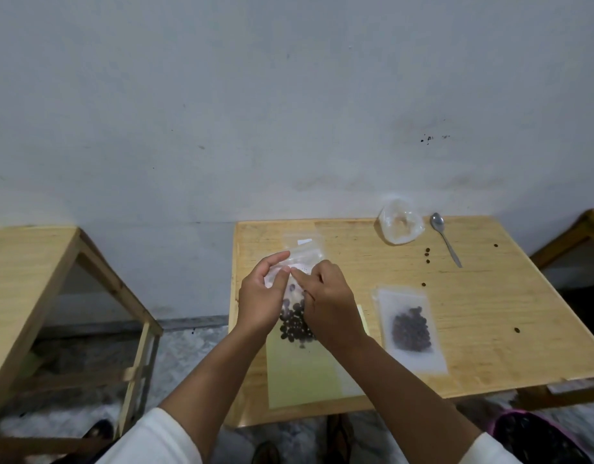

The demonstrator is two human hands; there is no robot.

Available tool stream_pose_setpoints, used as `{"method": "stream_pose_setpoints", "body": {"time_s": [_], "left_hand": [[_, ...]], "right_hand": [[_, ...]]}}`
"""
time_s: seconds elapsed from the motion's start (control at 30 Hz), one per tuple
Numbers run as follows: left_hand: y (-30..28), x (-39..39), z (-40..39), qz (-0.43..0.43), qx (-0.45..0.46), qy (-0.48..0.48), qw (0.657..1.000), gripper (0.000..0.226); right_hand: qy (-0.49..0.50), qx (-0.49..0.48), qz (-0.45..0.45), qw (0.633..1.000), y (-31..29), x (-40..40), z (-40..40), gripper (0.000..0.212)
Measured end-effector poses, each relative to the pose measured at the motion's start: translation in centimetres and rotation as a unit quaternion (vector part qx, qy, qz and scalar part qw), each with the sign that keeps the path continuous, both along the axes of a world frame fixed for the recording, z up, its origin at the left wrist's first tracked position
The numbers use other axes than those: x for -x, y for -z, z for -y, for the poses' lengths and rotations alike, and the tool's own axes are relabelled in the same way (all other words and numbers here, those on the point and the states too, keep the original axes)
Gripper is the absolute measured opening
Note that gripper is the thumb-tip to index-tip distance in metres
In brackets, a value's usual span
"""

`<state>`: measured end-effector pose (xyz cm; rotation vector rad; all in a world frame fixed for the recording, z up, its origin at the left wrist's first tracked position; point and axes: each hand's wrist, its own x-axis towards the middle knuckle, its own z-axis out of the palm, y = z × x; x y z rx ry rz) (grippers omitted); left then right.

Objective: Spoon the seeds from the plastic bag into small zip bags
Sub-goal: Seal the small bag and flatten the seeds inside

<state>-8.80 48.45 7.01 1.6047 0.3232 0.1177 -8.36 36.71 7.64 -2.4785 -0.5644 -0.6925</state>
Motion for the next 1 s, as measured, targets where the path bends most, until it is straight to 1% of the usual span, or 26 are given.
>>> {"method": "stream_pose_setpoints", "body": {"time_s": [0.13, 0.23, 0.33, 0.43, 0.53, 0.63, 0.7, 0.77, 0.8, 0.83, 0.87, 0.93, 0.97, 1.0], "left_hand": [[-0.2, 0.3, -0.2, 0.006, 0.01, -0.013, 1.0, 0.026], [-0.5, 0.4, -0.2, 0.009, 0.031, -0.015, 0.999, 0.026], [-0.6, 0.2, -0.5, 0.006, 0.029, -0.01, 1.0, 0.024], [-0.2, 0.0, -0.4, 0.0, 0.031, -0.003, 1.0, 0.024], [0.2, -0.5, 0.0, -0.008, 0.045, 0.0, 0.999, 0.025], [0.4, -1.6, 0.4, -0.016, 0.054, -0.007, 0.998, 0.027], [0.8, -2.4, 0.5, -0.024, 0.062, -0.018, 0.998, 0.027], [1.4, -3.5, 0.5, -0.03, 0.059, -0.024, 0.998, 0.026], [1.8, -4.1, 0.6, -0.031, 0.052, -0.025, 0.998, 0.025], [2.1, -4.7, 0.6, -0.033, 0.044, -0.027, 0.998, 0.024], [2.3, -5.5, 0.6, -0.031, 0.033, -0.028, 0.999, 0.024], [2.9, -7.1, 0.6, -0.029, 0.008, -0.033, 0.999, 0.024], [3.2, -8.0, 0.6, -0.031, -0.008, -0.032, 0.999, 0.024], [3.6, -8.8, 0.6, -0.039, -0.022, -0.029, 0.999, 0.024]], "right_hand": [[0.006, -0.003, 0.012, 1.0, 0.2, 0.6, -0.3, 0.034], [0.014, -0.01, 0.018, 1.0, 0.0, 0.6, -0.6, 0.045], [0.034, -0.013, 0.015, 0.999, 0.3, 0.3, -0.4, 0.034], [0.051, -0.02, 0.0, 0.999, 0.4, 0.0, 0.0, 0.041], [0.061, -0.007, -0.028, 0.998, 0.2, -0.3, 0.2, 0.044], [0.046, 0.002, -0.056, 0.997, 0.1, -0.6, 0.7, 0.039], [0.02, -0.013, -0.075, 0.997, 0.5, -1.2, 1.4, 0.039], [0.013, -0.033, -0.092, 0.995, 1.5, -2.0, 2.3, 0.033], [0.016, -0.053, -0.108, 0.993, 2.0, -2.6, 2.7, 0.03], [0.018, -0.083, -0.142, 0.986, 2.4, -3.2, 3.2, 0.027], [0.016, -0.114, -0.191, 0.975, 2.6, -3.8, 3.5, 0.026], [-0.006, -0.16, -0.307, 0.938, 3.0, -5.3, 3.9, 0.028], [-0.01, -0.172, -0.342, 0.924, 3.2, -6.1, 4.1, 0.029], [-0.004, -0.182, -0.356, 0.916, 3.5, -7.0, 4.2, 0.03]]}}
